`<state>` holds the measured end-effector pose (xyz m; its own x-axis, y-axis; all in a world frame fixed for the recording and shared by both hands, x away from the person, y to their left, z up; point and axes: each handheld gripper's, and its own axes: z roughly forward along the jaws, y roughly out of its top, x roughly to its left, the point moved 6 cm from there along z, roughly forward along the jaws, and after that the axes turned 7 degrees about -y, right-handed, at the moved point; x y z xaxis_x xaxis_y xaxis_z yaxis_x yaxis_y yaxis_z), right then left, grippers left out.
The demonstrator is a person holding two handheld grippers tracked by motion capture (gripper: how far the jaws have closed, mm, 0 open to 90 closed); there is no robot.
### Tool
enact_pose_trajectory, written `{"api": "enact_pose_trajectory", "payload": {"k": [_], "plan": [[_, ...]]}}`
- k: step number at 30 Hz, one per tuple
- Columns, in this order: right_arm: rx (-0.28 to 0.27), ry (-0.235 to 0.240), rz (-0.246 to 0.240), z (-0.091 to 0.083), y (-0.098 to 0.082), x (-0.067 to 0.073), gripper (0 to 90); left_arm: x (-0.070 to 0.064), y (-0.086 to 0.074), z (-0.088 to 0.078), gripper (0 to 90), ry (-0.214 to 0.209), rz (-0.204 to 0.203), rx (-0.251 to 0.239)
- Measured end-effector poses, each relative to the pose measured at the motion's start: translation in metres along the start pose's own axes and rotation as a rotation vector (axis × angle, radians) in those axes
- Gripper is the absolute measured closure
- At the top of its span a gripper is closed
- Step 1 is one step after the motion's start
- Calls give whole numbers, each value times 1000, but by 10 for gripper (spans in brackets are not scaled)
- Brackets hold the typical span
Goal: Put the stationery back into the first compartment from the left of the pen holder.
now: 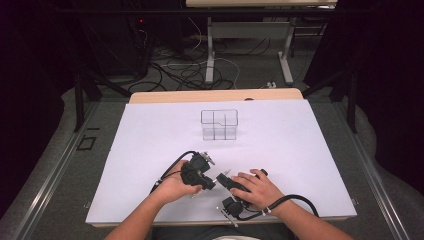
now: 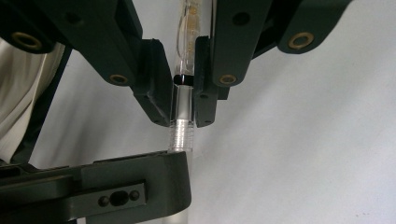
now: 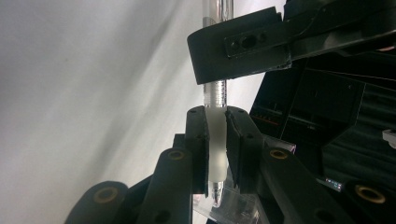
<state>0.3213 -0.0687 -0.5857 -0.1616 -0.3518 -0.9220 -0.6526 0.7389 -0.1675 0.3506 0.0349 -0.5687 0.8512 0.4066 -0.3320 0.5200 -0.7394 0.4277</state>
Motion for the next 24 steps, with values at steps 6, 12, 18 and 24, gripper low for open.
{"api": "enact_pose_trajectory", "payload": {"k": [6, 12, 18, 24], "plan": [[5, 5, 15, 0, 0, 1, 794, -1, 0, -1, 792, -3, -10, 2], [0, -5, 34, 0, -1, -1, 783, 1, 0, -2, 793, -6, -12, -3], [6, 2, 90, 0, -3, -1, 703, 6, -1, -5, 793, 10, -38, -17], [18, 5, 162, 3, -13, -4, 613, 11, -3, -9, 793, 19, -65, -33]]}}
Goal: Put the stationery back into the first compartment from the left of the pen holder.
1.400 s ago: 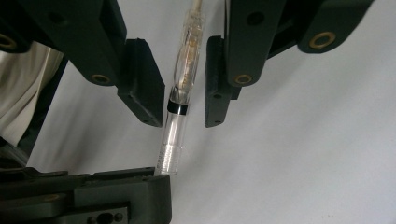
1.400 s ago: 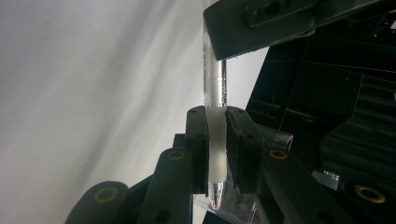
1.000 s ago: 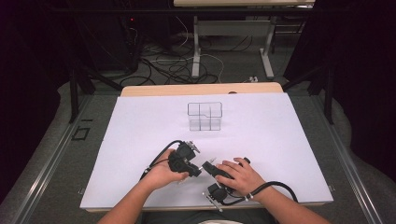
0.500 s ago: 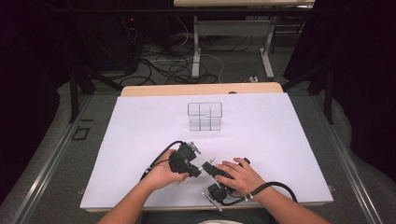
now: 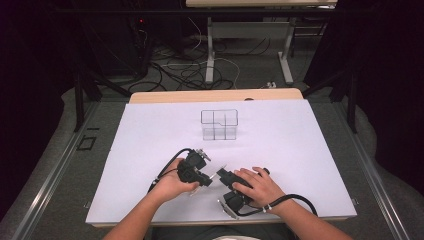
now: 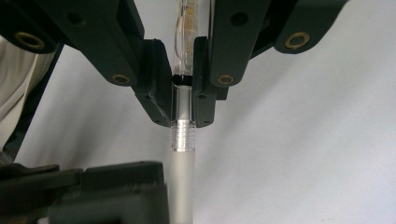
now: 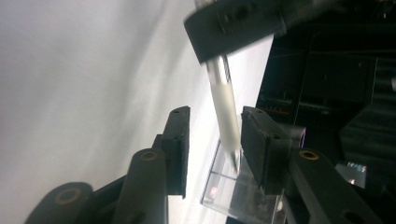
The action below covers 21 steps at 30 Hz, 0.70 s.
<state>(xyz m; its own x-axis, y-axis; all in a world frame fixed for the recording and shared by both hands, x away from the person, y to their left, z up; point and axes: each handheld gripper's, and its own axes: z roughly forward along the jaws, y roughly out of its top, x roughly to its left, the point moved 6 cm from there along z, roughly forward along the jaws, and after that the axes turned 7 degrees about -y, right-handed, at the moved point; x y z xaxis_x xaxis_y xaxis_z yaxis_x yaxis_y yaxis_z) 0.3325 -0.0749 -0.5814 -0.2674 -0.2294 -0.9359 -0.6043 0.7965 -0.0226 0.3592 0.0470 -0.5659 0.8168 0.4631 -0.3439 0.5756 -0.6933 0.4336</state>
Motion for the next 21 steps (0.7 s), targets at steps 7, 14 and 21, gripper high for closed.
{"api": "enact_pose_trajectory", "payload": {"k": [7, 14, 21], "plan": [[30, 5, 152, 2, -20, -6, 531, 8, -3, -7, 793, 15, -24, -30], [69, 3, 370, 3, -37, -8, 459, 17, -4, -15, 794, 6, -69, -81], [165, 64, 714, 4, -60, -9, 350, 27, -6, -24, 793, -2, -98, -149]]}}
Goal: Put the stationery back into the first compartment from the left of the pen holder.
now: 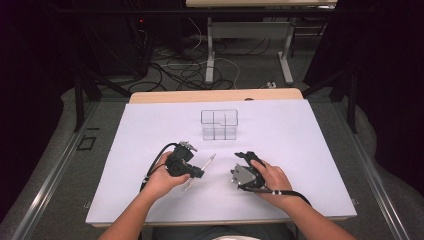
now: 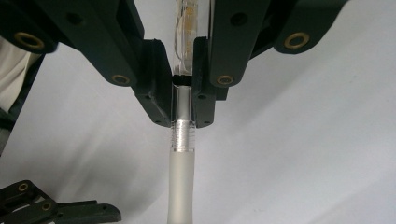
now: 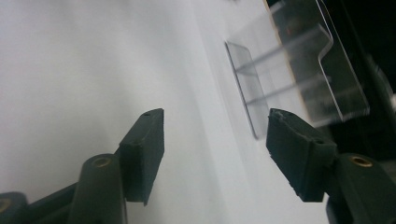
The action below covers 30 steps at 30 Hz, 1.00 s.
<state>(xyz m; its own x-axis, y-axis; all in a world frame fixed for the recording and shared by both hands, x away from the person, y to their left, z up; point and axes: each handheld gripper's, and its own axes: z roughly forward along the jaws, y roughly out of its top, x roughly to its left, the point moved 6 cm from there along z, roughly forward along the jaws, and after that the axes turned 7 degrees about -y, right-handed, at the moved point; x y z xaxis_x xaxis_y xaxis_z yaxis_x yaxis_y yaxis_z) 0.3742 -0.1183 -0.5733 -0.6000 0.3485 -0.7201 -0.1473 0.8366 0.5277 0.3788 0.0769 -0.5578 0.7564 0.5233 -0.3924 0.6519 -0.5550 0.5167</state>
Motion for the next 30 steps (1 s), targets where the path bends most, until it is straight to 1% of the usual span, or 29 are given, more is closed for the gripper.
{"api": "enact_pose_trajectory", "payload": {"k": [1, 2, 3, 4, 5, 6, 8, 9, 10, 11, 12, 15, 16, 17, 18, 19, 20, 21, 22, 23, 25, 26, 27, 28, 29, 30], "plan": [[13, -2, 70, 0, -3, -4, 335, 2, 0, -2, 793, 3, 9, -9], [27, -5, 125, 0, -5, -7, 323, 1, 1, -2, 793, 2, -8, -34], [34, -2, 181, 0, -8, -11, 302, 2, 2, -3, 793, 2, -5, -47], [42, -4, 221, 0, -10, -13, 270, 2, 2, -4, 792, 4, -2, -60], [46, -3, 276, 1, -12, -16, 232, 2, 3, -5, 792, 4, 3, -75], [61, 7, 334, 1, -14, -18, 202, 2, 4, -6, 792, 10, 9, -84], [89, 33, 439, 2, -19, -21, 167, 1, 6, -7, 793, 8, 13, -109], [105, 37, 476, 2, -22, -22, 151, 0, 7, -8, 793, 10, 17, -114], [124, 52, 496, 2, -24, -23, 150, 0, 8, -8, 792, 12, 21, -124], [134, 62, 531, 3, -26, -23, 148, 0, 9, -10, 792, 13, 26, -122], [143, 74, 571, 3, -28, -24, 145, 0, 10, -11, 792, 17, 30, -137], [149, 109, 680, 4, -33, -26, 145, 3, 15, -14, 792, 39, 17, -181], [146, 110, 715, 4, -34, -27, 139, 3, 17, -16, 792, 45, 13, -198], [168, 117, 731, 3, -37, -28, 124, 4, 20, -19, 792, 46, 17, -220], [167, 113, 748, 4, -40, -29, 96, 4, 22, -20, 793, 46, 9, -236], [167, 119, 748, 4, -41, -30, 68, 5, 25, -23, 793, 55, 11, -251], [177, 118, 772, 4, -43, -30, 53, 5, 28, -26, 793, 63, 8, -282], [185, 117, 782, 4, -45, -31, 44, 7, 31, -28, 792, 72, 18, -298], [174, 108, 792, 5, -46, -32, 27, 8, 35, -31, 792, 85, 7, -349], [176, 111, 802, 4, -48, -33, 0, 10, 38, -34, 792, 89, 8, -383], [176, 106, 810, 4, -50, -35, 0, 14, 46, -40, 792, 100, -19, -454], [184, 109, 807, 3, -52, -36, 0, 17, 51, -42, 792, 105, -22, -481], [178, 95, 819, 4, -53, -37, 0, 19, 55, -45, 792, 112, -39, -499], [181, 95, 820, 4, -54, -37, 0, 22, 59, -47, 792, 110, -49, -516], [180, 95, 828, 4, -55, -38, 0, 23, 62, -50, 792, 113, -55, -530], [196, 102, 817, 3, -57, -38, 0, 25, 67, -53, 792, 123, -47, -546]]}}
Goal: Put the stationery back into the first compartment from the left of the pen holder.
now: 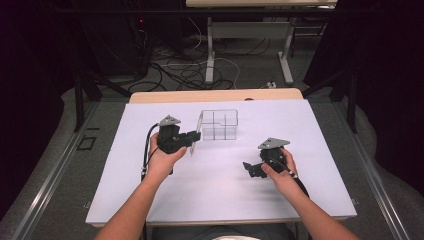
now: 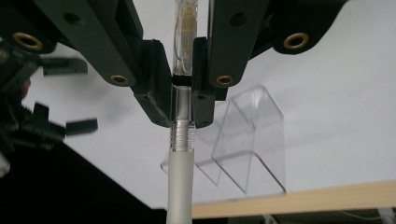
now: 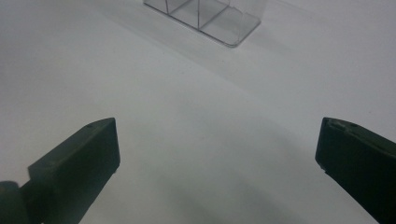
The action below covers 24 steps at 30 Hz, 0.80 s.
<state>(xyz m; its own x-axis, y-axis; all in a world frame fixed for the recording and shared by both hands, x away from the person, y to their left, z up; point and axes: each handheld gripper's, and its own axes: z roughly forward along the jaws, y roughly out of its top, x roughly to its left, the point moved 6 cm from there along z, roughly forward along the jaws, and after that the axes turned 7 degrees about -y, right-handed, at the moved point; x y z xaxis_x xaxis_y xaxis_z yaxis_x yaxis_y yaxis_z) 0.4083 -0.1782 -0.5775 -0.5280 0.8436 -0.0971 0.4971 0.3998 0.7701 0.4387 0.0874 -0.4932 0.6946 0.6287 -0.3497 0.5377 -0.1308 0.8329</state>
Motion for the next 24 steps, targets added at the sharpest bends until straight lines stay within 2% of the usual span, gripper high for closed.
{"api": "enact_pose_trajectory", "payload": {"k": [2, 6, 8, 9, 10, 13, 18, 22, 24], "plan": [[-16, -7, 1, 2, -1, -3, 0, 1, 9, 0, 793, 13, 0, -29], [-10, -5, 18, 2, -3, -6, 0, 2, 28, 1, 793, 39, 43, -66], [-8, -7, 38, 1, -4, -7, 0, 2, 37, 3, 793, 45, 51, -86], [-13, -5, 26, 1, -4, -8, 0, 2, 41, 4, 793, 51, 61, -93], [-14, -3, 37, 1, -4, -9, 0, 2, 45, 6, 793, 59, 66, -100], [-12, -8, 45, 0, -5, -10, 0, 2, 53, 11, 793, 73, 85, -117], [-12, -4, 49, 1, -5, -11, 0, 3, 63, 21, 793, 88, 89, -149], [-10, 11, 49, 2, -6, -9, 0, 6, 67, 30, 793, 116, 97, -149], [-3, 3, 39, 3, -7, -10, 0, 9, 69, 33, 793, 130, 91, -152]]}}
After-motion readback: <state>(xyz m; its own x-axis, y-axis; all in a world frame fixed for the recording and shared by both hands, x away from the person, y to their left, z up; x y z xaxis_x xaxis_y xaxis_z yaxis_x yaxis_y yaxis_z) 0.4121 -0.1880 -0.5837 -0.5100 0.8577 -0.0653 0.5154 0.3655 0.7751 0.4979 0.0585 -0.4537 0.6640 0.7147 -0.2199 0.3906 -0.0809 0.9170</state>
